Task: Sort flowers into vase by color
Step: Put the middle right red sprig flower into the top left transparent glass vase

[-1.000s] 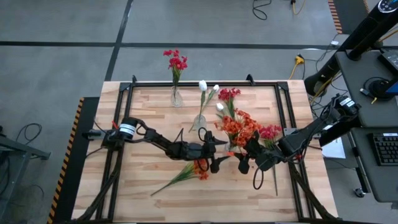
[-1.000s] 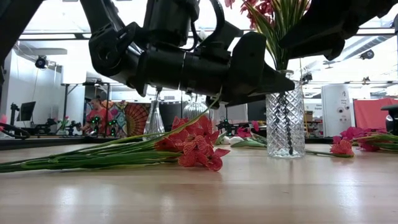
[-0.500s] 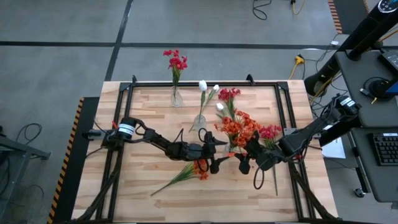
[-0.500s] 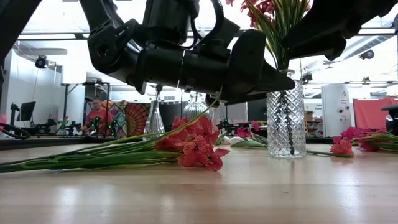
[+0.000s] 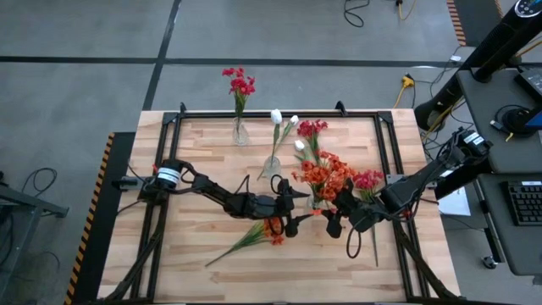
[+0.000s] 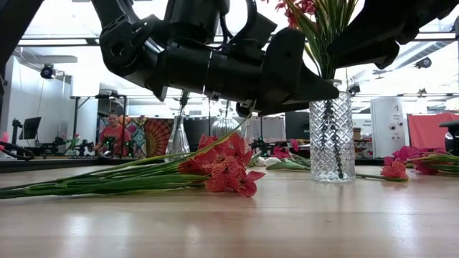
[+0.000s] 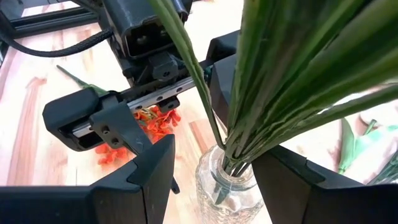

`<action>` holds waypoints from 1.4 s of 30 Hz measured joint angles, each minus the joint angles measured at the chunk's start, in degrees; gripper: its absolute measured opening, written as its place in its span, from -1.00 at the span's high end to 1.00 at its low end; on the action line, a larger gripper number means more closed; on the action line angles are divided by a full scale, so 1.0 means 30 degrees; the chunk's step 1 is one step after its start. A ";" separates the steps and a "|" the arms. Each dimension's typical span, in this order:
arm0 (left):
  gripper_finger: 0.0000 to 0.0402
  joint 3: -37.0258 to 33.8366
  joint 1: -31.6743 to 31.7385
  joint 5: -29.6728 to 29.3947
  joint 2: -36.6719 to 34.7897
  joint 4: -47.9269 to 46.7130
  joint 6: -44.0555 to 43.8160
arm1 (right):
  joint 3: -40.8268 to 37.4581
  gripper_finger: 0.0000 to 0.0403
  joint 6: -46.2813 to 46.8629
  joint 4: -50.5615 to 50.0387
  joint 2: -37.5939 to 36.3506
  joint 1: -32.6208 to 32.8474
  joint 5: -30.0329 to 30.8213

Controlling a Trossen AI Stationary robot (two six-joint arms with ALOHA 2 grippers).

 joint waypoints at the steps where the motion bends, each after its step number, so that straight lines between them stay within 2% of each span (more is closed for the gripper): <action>1: -0.48 0.0000 0.0000 0.0000 0.0000 -0.0042 0.0000 | 0.0000 0.01 -0.0042 0.0004 0.0000 0.0000 0.0000; 13: -0.48 0.0000 0.0000 0.0000 0.0000 -0.0271 0.0007 | 0.0328 0.01 -0.0705 -0.1476 0.0000 0.0000 -0.0146; 42: -0.48 0.0000 0.0000 -0.0006 0.0000 -0.0455 0.0197 | 0.0387 0.01 -0.0390 -0.1861 0.0000 0.0000 -0.0648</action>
